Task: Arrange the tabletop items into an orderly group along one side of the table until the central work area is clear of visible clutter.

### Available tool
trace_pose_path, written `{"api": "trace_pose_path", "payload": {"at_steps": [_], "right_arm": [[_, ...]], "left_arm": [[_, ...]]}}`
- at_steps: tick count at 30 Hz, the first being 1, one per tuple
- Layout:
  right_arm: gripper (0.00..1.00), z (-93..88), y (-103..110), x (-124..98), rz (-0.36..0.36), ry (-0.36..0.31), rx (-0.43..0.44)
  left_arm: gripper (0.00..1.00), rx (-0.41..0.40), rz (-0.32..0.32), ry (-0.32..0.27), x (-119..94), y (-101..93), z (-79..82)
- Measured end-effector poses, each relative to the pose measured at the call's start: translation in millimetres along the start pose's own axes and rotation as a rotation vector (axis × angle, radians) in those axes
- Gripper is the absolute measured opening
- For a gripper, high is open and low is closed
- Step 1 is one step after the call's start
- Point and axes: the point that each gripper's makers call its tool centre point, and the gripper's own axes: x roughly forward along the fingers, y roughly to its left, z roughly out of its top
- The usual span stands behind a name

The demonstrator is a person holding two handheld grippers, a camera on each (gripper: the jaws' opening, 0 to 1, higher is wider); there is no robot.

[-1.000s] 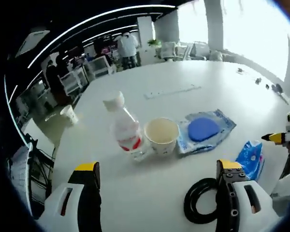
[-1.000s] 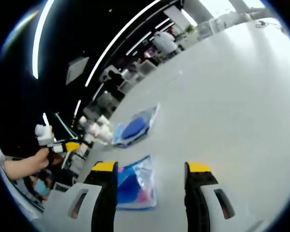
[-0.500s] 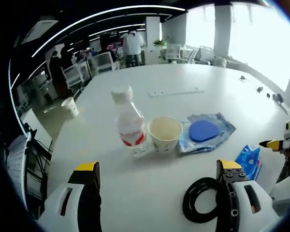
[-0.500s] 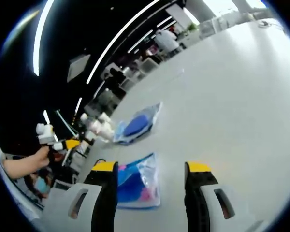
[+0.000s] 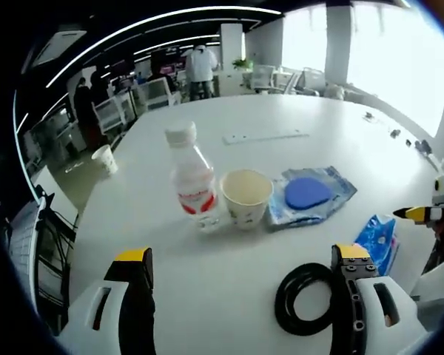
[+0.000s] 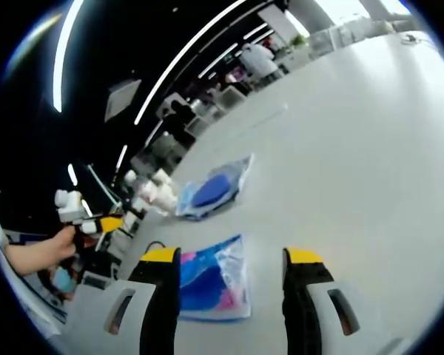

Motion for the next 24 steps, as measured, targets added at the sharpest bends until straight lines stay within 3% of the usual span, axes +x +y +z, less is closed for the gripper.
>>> {"api": "trace_pose_path", "payload": {"at_steps": [14, 24], "right_arm": [[0.52, -3.1, -2.3, -3.3, -0.007, 0.005, -0.001], [0.52, -5.2, -2.1, -6.1, -0.009, 0.003, -0.001]], "left_arm": [[0.96, 0.003, -0.029, 0.014, -2.6, -20.2, -17.5], [0.96, -0.009, -0.082, 0.026, -1.8, -49.5, -31.2]]}}
